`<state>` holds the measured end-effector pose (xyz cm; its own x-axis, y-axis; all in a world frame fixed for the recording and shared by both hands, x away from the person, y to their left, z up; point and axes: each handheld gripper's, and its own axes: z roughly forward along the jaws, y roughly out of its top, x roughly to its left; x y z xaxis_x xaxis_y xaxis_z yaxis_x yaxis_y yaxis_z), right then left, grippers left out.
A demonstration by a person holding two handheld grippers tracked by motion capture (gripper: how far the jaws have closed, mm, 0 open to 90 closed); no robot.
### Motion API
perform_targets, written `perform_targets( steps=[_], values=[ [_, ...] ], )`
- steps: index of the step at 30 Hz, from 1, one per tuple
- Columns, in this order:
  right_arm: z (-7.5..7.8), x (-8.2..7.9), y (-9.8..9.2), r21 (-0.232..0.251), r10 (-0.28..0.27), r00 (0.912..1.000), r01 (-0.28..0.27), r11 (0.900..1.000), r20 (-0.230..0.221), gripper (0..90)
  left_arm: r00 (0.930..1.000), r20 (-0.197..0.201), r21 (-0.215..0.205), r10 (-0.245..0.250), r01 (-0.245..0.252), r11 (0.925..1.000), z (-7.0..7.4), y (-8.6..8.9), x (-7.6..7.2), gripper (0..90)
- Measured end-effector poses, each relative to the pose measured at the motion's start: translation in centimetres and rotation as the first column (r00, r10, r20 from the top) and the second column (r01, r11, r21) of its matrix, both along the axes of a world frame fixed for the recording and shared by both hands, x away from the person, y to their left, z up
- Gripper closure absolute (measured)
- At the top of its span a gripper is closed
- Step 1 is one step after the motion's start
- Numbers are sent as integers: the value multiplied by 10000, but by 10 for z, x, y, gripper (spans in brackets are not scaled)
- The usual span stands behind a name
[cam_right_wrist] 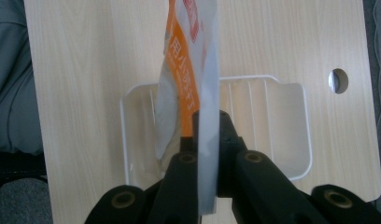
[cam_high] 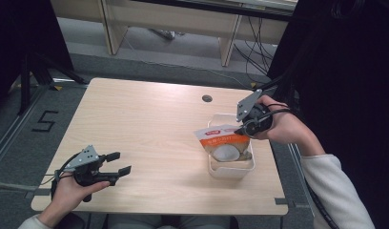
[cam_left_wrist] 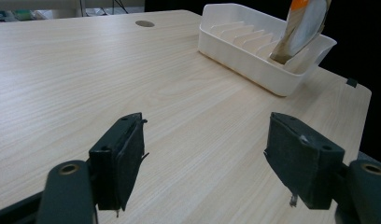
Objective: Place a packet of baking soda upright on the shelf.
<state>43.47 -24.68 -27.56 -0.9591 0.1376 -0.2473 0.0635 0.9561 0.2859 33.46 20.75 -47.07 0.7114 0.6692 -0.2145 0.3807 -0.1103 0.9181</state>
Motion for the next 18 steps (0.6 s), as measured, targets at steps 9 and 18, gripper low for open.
perform_targets(
  steps=[9,18],
  values=[
    [-5,0,-3,-121,-175,9998,174,9998,-122,900,9999,110,117,-110,108,9999,0,0,1,273],
    [-8,3,-5,-195,-85,9999,83,9998,-131,900,10000,-1,65,-57,57,10000,0,0,0,273]
  ],
)
